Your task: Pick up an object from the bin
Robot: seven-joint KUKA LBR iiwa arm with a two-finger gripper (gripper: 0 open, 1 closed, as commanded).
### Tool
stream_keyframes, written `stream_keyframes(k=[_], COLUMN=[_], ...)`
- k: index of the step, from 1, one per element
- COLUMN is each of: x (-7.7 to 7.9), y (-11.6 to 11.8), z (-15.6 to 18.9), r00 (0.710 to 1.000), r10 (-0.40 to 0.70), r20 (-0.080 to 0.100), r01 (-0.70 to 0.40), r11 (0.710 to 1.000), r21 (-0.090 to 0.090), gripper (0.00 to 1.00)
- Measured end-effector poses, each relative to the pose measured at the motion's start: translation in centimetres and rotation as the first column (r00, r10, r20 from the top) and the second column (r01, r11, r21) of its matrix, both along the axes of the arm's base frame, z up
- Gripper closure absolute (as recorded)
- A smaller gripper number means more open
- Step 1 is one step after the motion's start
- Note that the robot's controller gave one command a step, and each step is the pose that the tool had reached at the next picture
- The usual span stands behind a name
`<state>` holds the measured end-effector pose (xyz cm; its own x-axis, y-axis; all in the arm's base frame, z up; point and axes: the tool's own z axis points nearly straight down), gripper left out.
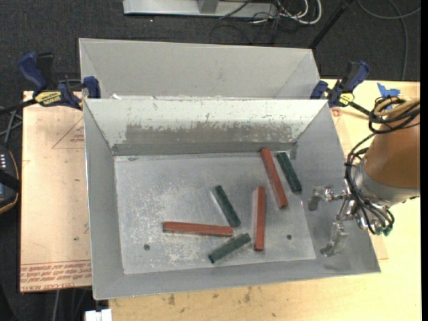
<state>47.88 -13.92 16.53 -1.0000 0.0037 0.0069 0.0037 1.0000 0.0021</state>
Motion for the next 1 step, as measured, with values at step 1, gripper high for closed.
stream_keyframes(k=[1], x=[0.20], y=[0.06], z=[0.38], r00=[1.000], r10=[0.004], r20=[0.007], r01=[-0.004], r11=[1.000], r21=[-0.001], gripper=[0.00])
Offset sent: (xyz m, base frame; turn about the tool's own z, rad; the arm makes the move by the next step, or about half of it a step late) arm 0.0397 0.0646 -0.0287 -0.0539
